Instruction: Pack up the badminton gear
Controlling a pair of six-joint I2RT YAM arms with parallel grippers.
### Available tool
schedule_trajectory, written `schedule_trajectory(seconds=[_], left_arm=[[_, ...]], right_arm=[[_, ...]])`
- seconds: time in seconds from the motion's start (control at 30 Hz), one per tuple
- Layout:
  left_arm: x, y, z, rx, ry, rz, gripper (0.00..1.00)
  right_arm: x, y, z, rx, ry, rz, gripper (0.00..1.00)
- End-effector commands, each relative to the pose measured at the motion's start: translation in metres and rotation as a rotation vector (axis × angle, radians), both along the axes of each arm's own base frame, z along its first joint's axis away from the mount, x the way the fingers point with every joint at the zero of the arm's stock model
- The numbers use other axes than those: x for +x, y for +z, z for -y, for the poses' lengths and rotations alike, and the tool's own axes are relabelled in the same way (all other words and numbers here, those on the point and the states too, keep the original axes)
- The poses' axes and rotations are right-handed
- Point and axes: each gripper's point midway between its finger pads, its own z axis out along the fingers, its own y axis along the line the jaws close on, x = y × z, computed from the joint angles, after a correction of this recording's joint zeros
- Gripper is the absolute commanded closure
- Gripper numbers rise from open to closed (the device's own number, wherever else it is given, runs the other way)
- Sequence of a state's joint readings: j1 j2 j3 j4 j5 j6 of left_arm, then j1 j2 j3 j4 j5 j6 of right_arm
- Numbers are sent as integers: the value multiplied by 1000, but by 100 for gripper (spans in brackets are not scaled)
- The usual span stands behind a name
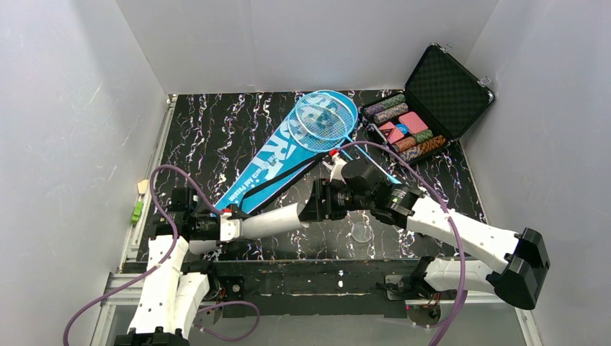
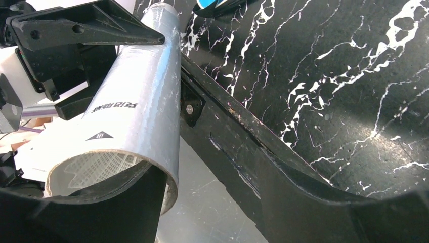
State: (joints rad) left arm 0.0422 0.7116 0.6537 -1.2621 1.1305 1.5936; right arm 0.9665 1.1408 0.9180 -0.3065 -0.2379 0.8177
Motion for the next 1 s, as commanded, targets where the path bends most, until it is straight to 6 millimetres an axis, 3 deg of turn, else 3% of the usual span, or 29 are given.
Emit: schedule_trajectory(seconds=[0.0,0.23,0.37,0.53,0.73,0.83,0.97], left_arm=[[0,27,10,-90,-33,54,100],[0,28,10,-90,-31,56,100],[1,24,9,-77,-29,46,100],[1,15,8,-66,-24,13,99],[4,13,6,-56,-15,-8,99],[7,14,5,-49,0,-9,99],[10,13,3,-41,24,-14,99]], right_arm=[[4,5,-15,32,-4,46,30],[4,14,-40,63,-3,50,26],[11,29,-35,88,-47,78,22],[16,56,-5,135,-124,93,20],[25,76,55,194,-270,154,18],[30,60,85,116,-335,164,17],[29,-9,114,-137,-398,66,21]])
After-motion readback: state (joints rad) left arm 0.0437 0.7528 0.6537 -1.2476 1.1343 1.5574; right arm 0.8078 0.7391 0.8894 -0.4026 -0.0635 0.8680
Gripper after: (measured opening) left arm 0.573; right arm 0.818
